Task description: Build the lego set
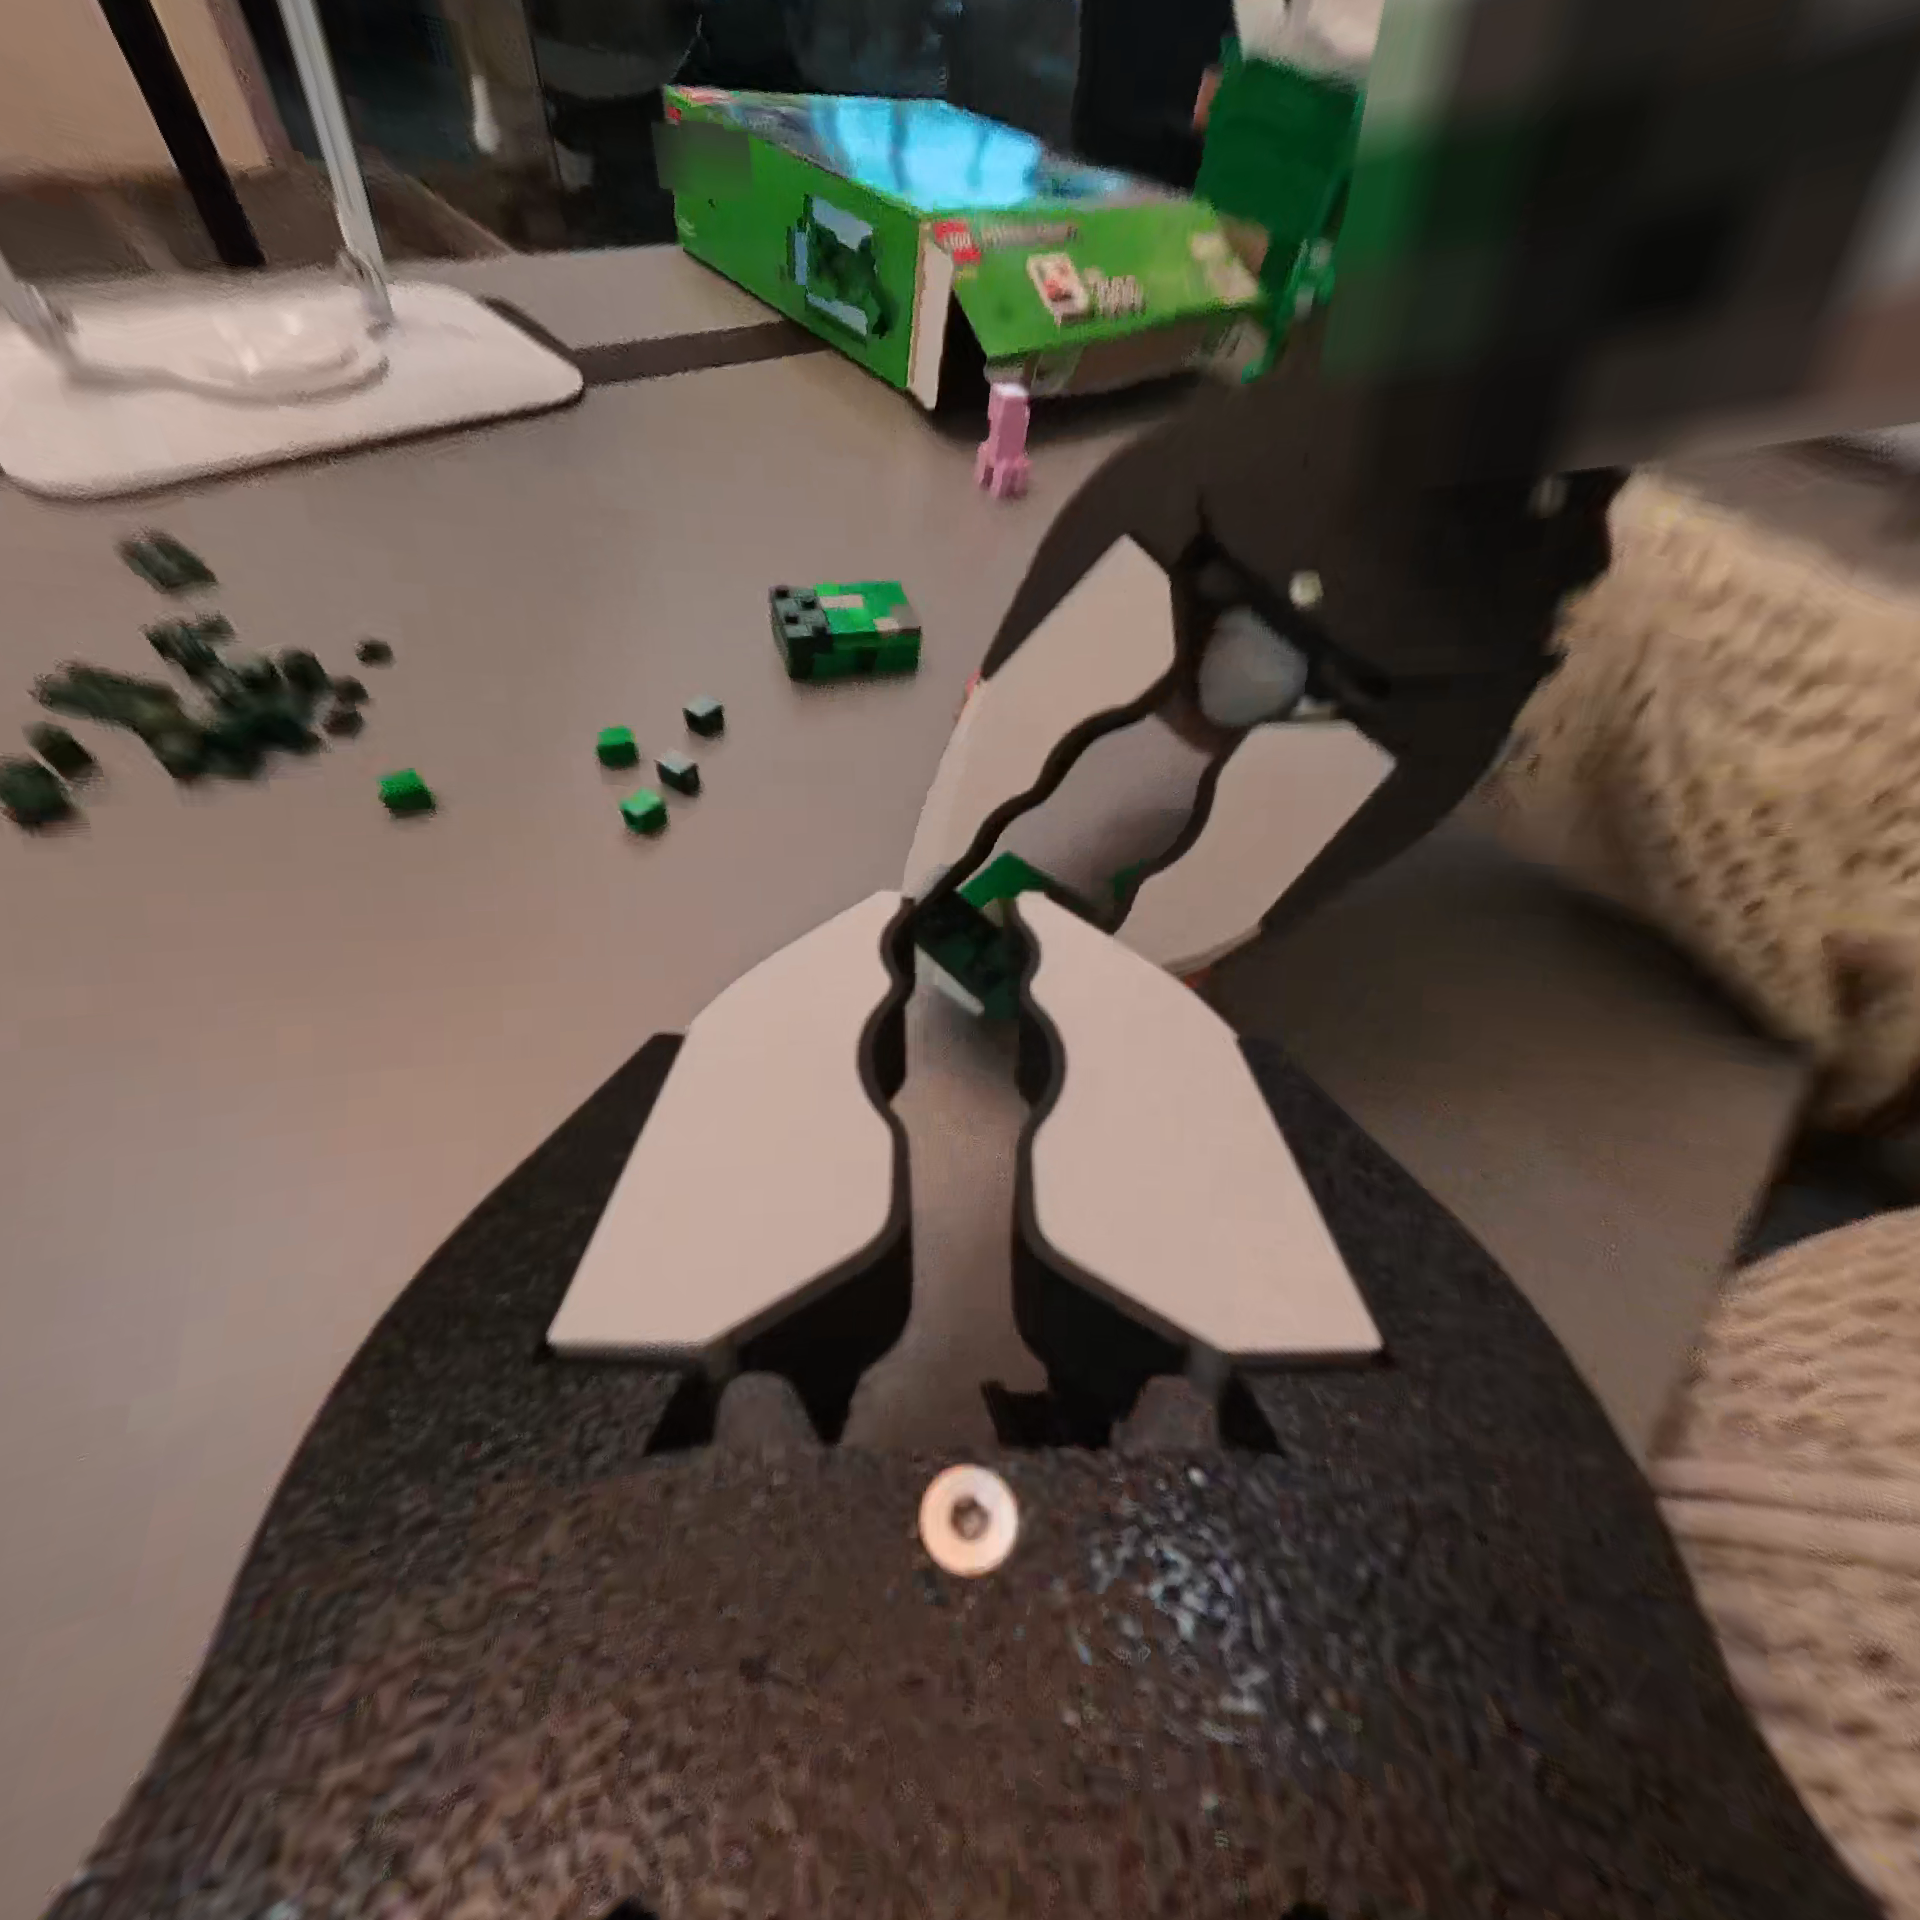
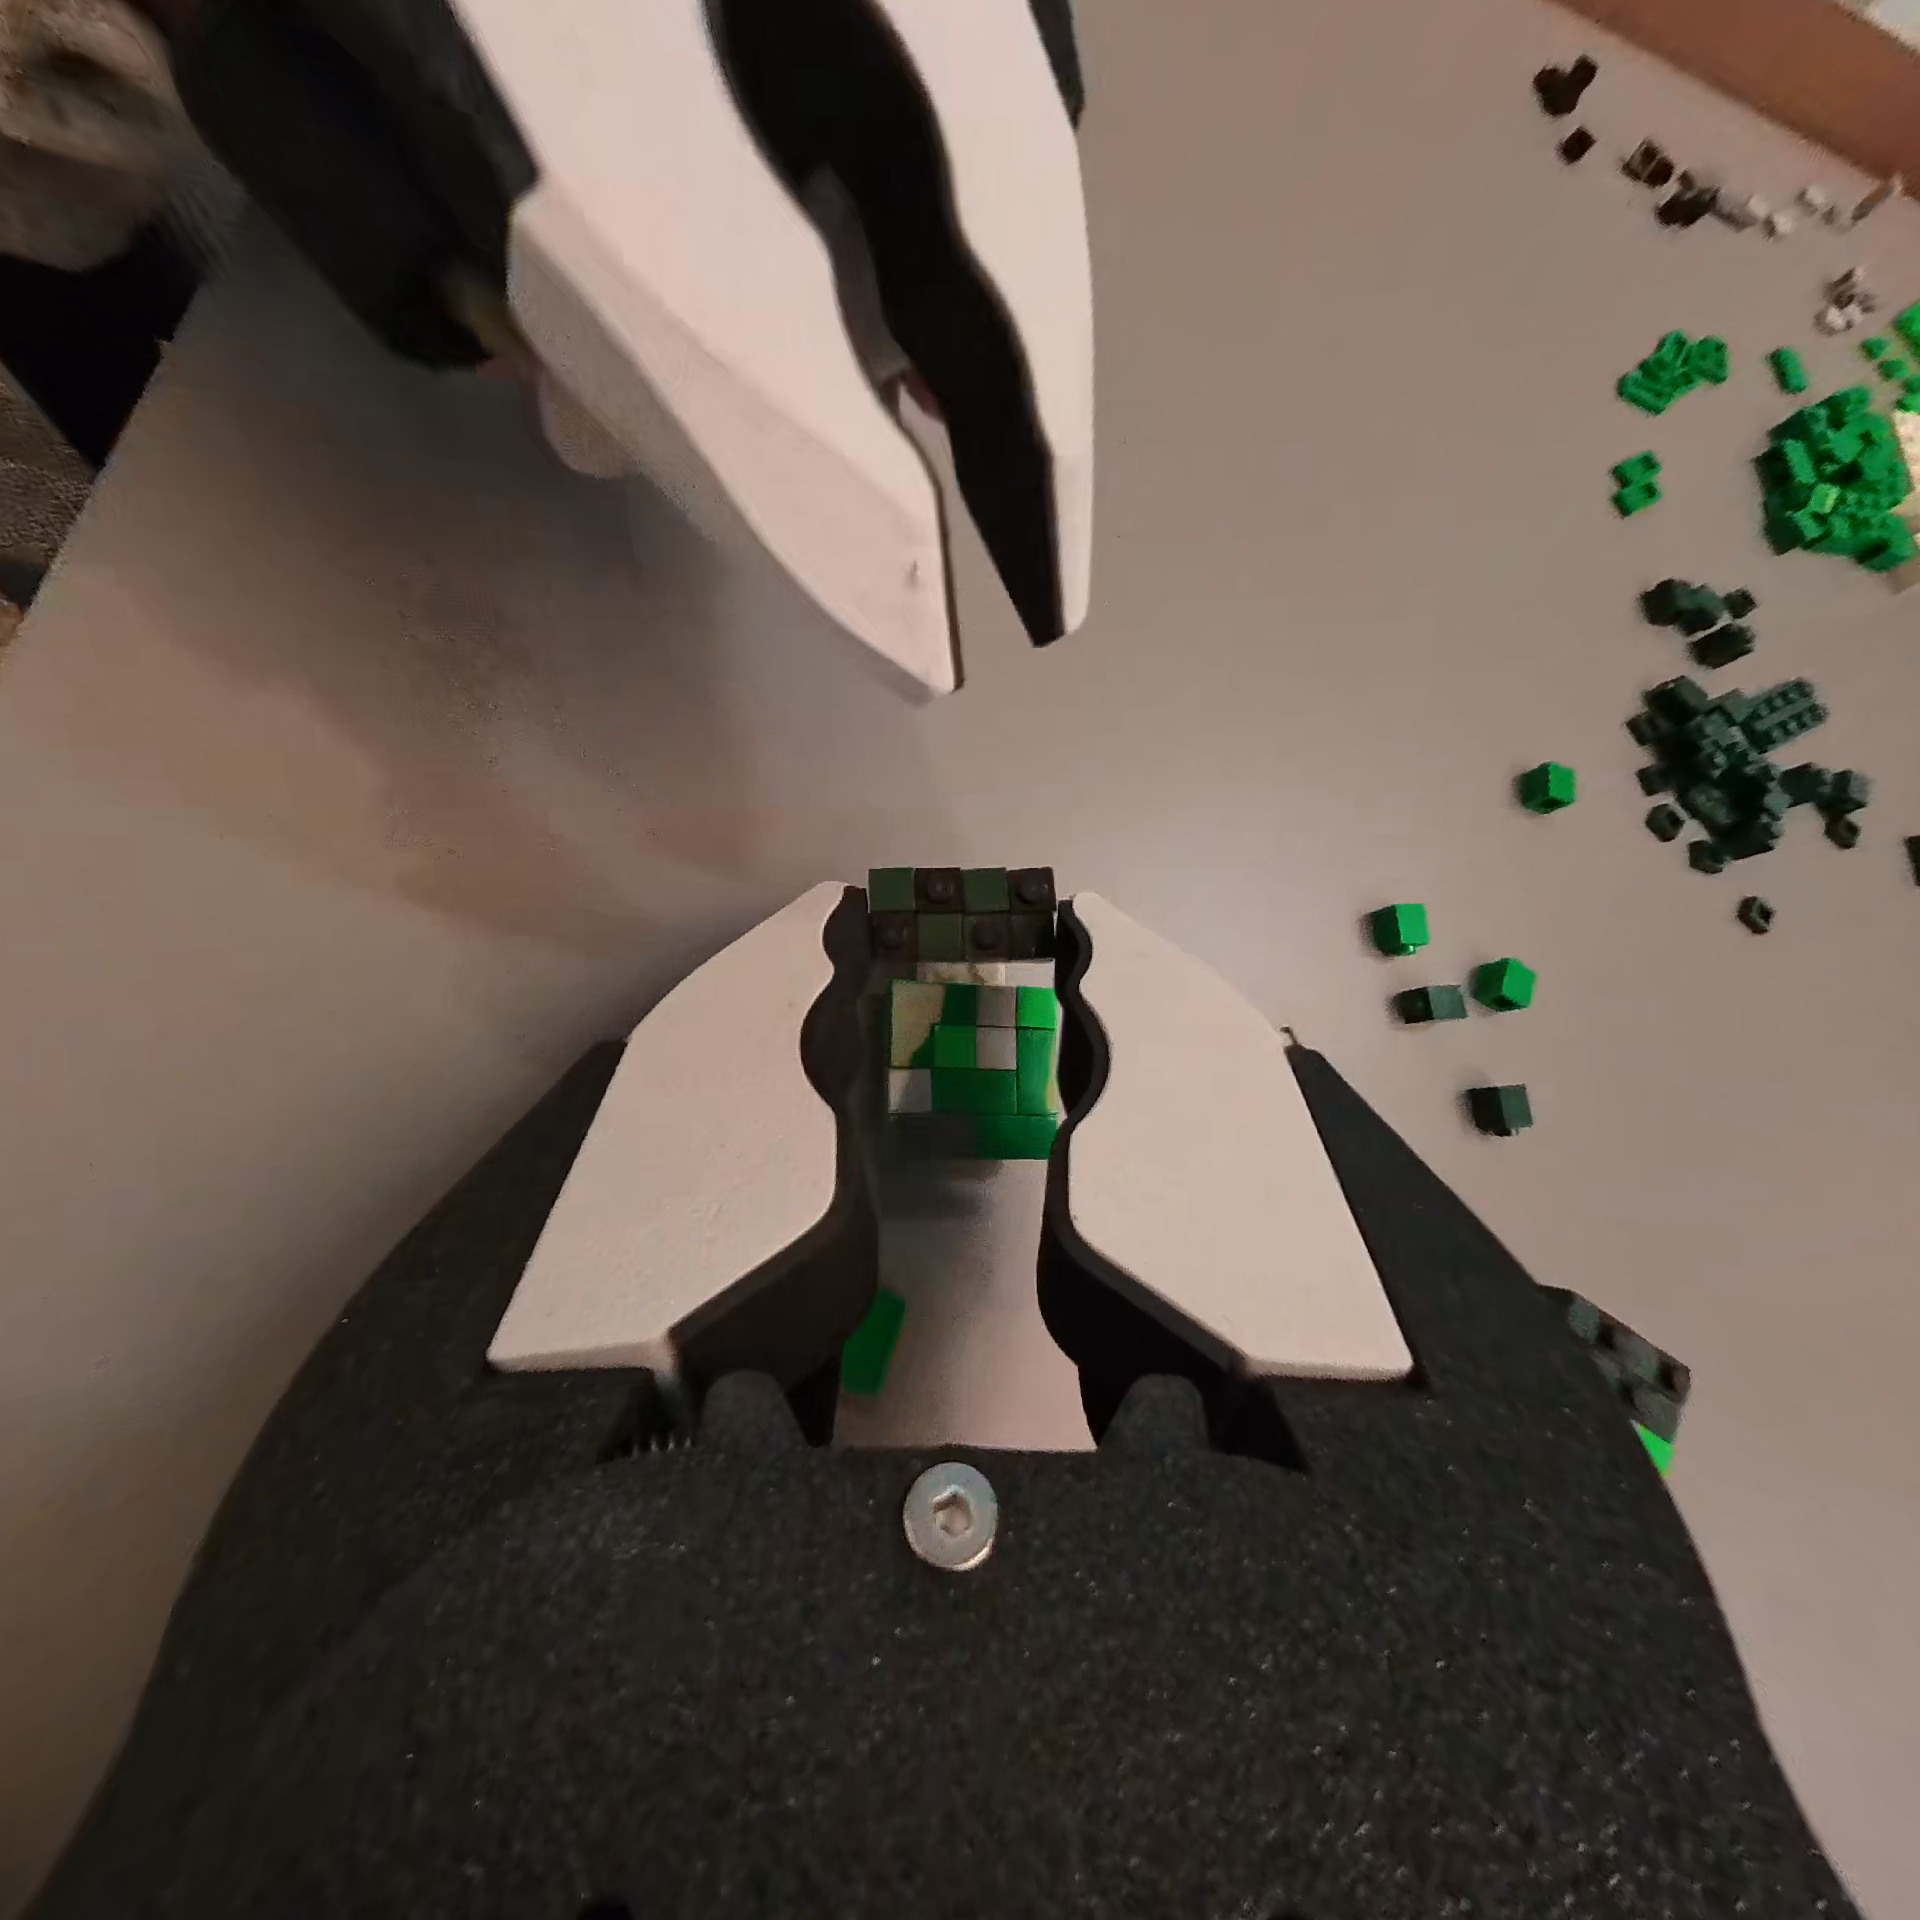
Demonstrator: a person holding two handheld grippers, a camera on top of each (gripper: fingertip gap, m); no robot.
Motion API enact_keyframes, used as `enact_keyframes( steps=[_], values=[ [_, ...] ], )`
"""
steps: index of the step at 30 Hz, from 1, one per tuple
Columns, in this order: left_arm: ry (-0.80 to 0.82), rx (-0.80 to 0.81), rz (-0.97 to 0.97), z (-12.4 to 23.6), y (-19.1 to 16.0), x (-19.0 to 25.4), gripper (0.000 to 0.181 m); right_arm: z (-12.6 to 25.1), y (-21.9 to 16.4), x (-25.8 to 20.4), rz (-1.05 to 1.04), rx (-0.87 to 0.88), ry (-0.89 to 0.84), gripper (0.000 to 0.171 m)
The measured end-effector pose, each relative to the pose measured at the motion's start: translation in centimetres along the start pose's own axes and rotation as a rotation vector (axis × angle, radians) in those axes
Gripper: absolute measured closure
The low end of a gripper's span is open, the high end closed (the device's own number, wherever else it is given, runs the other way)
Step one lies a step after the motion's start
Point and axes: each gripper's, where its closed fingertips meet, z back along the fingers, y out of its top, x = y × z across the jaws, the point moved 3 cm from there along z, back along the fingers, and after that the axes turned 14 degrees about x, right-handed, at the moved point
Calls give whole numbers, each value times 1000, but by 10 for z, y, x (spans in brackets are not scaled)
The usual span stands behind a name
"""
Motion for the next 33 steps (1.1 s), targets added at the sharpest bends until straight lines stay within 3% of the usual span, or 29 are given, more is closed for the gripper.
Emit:
enact_keyframes(
  steps=[5, 9, 20, 33],
  values=[
    [-17, -100, -528, -2, -13, -1, 172, -2, -5, 1, -30, -38, 28, 137],
    [-120, -121, -763, -6, -22, 5, 167, -4, -7, 2, -39, -56, 36, 138],
    [-398, -201, -836, -11, -35, 12, 149, -3, -11, 1, -86, -36, 29, 137],
    [-495, -303, -907, -24, -45, 11, 147, -3, -11, 2, -146, 20, 20, 137]
  ],
)
